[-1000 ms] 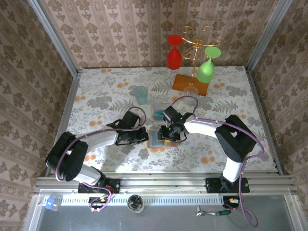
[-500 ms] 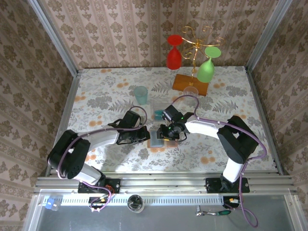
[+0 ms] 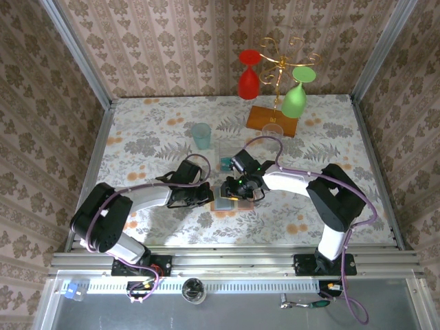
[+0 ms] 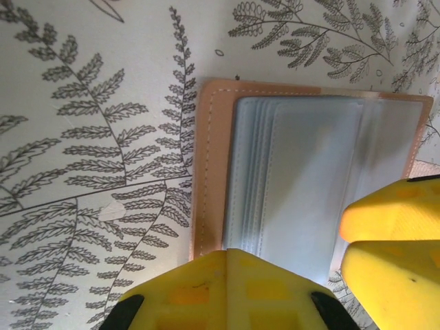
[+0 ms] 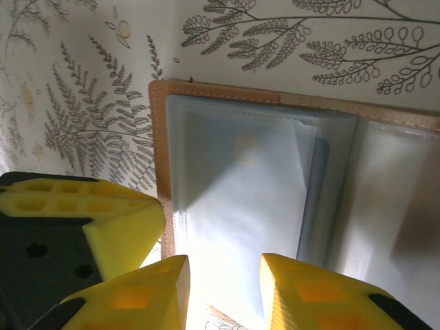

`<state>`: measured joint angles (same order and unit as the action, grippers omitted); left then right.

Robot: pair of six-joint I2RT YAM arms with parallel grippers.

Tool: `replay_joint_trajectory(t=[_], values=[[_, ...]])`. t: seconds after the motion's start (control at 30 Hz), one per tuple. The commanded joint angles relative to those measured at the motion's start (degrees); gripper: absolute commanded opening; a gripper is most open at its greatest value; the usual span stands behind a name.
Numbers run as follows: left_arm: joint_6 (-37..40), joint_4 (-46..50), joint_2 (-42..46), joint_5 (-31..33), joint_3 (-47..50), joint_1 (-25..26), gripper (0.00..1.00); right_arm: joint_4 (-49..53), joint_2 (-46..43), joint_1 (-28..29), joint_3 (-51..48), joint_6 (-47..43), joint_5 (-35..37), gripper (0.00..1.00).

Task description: Take the credit cards out of the card holder

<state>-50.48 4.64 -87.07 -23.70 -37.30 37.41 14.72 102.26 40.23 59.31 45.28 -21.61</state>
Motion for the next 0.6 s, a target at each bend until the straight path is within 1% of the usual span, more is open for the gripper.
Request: replay_joint_trajectory(t=[0.0,0.2,0.4,0.57], values=[[1.30,1.51,-1.08,0.85,0.74,-0.38,0.00,-0.44,1.22,-0.24,1.78,0.95,-1.28,0.32],[1.61,1.53,-1.52,0.68,0.92,-0.75,0.00,0.06,1.69,-0.23,1.75,0.87,-0.97,0.32],[2.07,2.18,-1.49,0.46,0.74,-1.11,0.00,4.36,1.23,-0.24,2.13,-0.66,2.36,0.30],[2.45,2.43,-1.39,0.16,1.16,-1.77,0.00,6.42,0.48,-0.41,1.78,-1.69,3.81,0.30]])
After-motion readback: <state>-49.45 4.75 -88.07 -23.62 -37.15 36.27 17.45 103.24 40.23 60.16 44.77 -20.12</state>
